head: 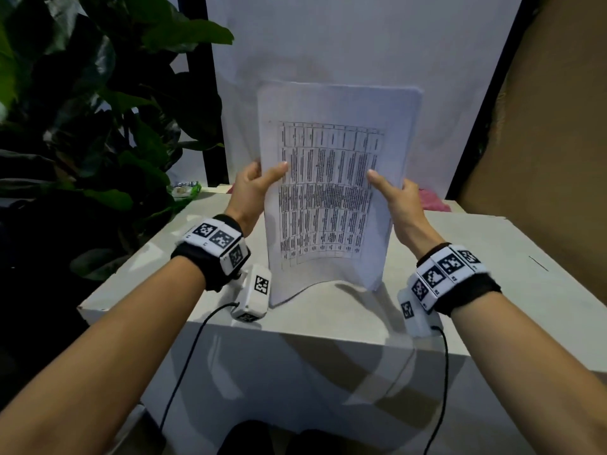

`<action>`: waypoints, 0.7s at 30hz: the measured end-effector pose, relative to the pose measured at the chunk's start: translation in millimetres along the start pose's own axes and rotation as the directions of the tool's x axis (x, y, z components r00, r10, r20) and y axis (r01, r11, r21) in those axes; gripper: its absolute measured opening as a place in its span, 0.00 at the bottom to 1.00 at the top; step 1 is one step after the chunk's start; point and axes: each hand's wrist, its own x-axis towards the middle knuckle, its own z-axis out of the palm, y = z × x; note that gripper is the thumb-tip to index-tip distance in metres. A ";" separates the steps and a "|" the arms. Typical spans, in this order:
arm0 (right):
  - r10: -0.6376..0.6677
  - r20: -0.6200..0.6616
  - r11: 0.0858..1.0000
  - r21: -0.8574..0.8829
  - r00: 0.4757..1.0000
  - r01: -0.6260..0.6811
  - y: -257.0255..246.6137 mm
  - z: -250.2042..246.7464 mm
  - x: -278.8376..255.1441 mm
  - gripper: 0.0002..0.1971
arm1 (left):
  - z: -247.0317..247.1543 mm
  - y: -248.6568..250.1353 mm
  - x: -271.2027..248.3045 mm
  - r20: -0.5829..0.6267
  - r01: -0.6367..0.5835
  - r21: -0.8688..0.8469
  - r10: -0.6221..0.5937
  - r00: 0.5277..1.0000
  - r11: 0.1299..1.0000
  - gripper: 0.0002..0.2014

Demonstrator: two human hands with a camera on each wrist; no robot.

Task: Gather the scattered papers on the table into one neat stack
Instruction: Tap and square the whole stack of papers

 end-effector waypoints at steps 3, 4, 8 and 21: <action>0.024 0.076 0.999 -0.031 0.997 -0.022 6.6 -4.5 -2.5 0.32 | -2.1 -12.8 -1.9 0.013 0.070 0.040 -0.071 0.997 0.997 0.08; 0.028 0.116 0.999 -0.035 0.993 -0.024 4.2 -3.5 -5.1 0.28 | 0.7 -15.5 -1.9 0.018 0.092 0.079 -0.094 0.995 0.993 0.09; 0.015 0.110 0.999 -0.033 0.994 -0.011 3.1 -5.9 -5.4 0.14 | 3.4 -16.3 -1.6 0.089 0.106 0.045 -0.110 0.990 0.993 0.20; -0.086 0.038 0.996 0.038 0.996 0.084 -22.2 -1.4 2.9 0.26 | -8.2 -13.7 28.6 0.012 0.046 0.037 -0.047 0.999 0.998 0.63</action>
